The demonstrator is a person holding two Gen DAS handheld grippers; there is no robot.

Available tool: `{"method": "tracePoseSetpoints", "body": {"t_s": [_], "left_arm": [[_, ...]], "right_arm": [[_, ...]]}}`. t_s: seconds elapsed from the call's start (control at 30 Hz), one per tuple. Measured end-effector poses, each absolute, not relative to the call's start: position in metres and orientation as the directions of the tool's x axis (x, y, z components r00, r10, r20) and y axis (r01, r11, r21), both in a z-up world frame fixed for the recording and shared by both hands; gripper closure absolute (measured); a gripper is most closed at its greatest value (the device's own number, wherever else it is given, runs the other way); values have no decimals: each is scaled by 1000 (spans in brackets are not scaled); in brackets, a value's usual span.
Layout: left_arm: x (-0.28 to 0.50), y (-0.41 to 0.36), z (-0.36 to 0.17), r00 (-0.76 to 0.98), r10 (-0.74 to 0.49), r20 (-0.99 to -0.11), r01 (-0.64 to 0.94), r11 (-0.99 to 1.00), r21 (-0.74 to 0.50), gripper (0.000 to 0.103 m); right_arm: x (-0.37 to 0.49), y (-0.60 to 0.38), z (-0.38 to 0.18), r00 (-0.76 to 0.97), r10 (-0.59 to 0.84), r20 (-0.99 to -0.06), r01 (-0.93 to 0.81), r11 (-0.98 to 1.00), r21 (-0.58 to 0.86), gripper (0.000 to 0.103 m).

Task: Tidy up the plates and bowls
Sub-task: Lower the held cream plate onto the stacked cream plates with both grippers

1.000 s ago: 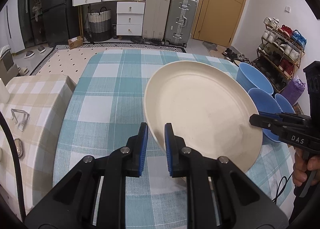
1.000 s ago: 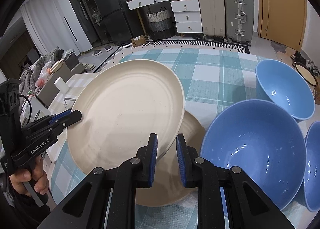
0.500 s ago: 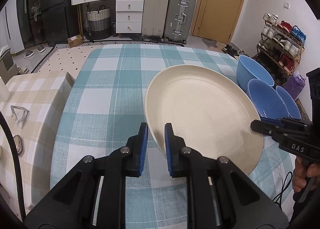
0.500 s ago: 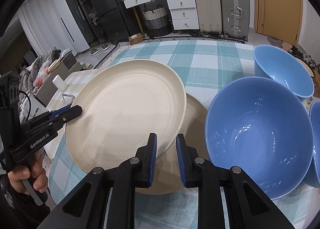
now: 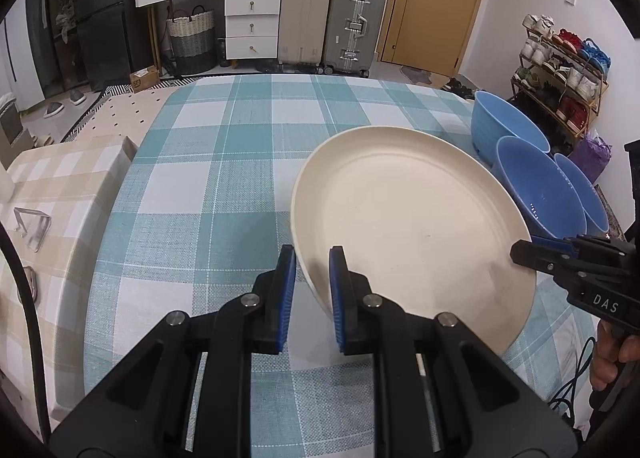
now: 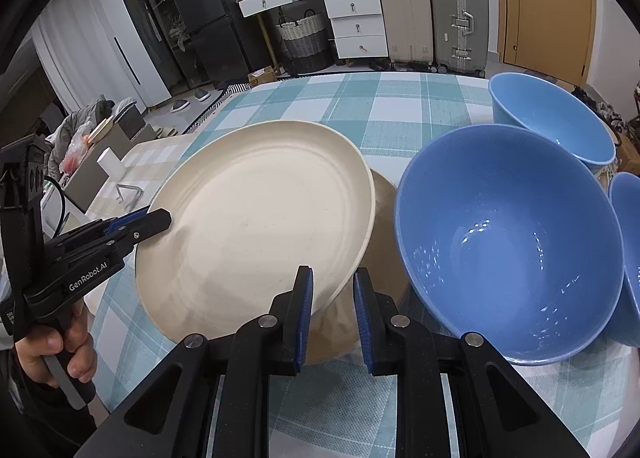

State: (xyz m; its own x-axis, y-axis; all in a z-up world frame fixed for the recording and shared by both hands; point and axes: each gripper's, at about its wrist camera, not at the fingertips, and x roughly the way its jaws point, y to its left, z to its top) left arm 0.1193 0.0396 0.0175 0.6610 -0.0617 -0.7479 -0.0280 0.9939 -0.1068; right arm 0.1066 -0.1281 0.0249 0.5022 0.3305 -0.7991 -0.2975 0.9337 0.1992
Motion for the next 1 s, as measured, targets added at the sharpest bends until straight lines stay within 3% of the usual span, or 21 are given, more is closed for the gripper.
{"method": "tracePoseSetpoints", "body": {"t_s": [1.0], "left_arm": [[144, 14, -26, 645, -13, -764, 15, 1000, -5, 90]], "right_arm": [[96, -134, 2, 560, 217, -799, -236, 967, 97, 82]]}}
